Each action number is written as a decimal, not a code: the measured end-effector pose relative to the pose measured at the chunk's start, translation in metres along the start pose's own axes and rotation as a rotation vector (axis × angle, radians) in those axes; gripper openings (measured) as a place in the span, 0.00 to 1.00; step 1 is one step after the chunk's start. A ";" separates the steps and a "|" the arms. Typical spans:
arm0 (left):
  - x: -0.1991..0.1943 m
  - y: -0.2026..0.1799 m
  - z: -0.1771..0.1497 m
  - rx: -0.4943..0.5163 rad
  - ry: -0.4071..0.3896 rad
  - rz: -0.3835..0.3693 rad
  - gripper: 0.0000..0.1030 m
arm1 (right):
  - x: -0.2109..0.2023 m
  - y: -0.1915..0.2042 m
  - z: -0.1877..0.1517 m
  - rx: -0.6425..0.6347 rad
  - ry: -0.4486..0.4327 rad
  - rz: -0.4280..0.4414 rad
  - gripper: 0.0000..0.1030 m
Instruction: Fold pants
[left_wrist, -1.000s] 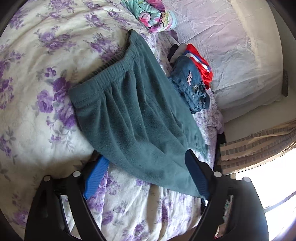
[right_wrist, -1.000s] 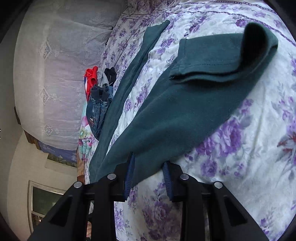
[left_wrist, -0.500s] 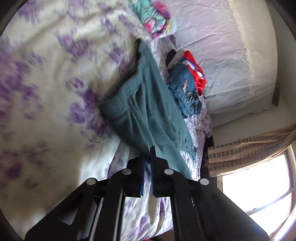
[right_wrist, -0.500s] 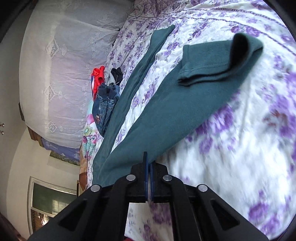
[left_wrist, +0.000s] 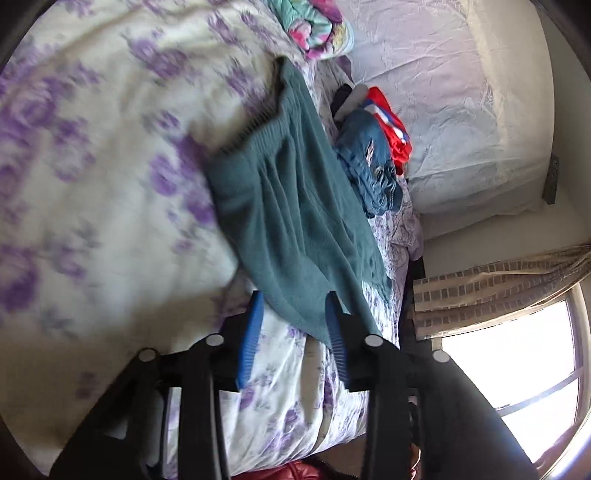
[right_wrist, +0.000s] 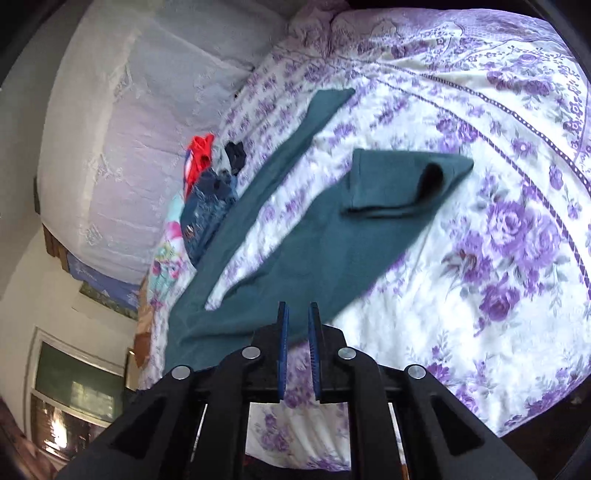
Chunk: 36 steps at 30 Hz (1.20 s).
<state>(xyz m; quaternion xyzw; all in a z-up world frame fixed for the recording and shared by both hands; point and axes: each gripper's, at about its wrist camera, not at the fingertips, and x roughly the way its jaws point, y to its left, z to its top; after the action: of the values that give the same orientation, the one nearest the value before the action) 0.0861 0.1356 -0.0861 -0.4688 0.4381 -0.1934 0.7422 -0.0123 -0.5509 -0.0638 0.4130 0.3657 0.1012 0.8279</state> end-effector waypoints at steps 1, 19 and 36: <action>0.004 0.000 0.001 0.000 0.002 0.006 0.37 | 0.001 -0.001 0.003 0.011 -0.008 0.004 0.12; 0.032 0.001 0.010 0.066 0.001 0.023 0.25 | 0.007 -0.006 0.150 -0.095 -0.375 -0.523 0.18; 0.035 -0.004 0.004 0.153 0.001 0.054 0.25 | 0.235 0.193 0.019 -0.612 0.452 0.012 0.38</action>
<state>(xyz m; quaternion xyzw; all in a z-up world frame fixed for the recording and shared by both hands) 0.1092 0.1110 -0.0981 -0.3986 0.4348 -0.2067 0.7806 0.1941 -0.3289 -0.0322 0.1161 0.4893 0.2992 0.8109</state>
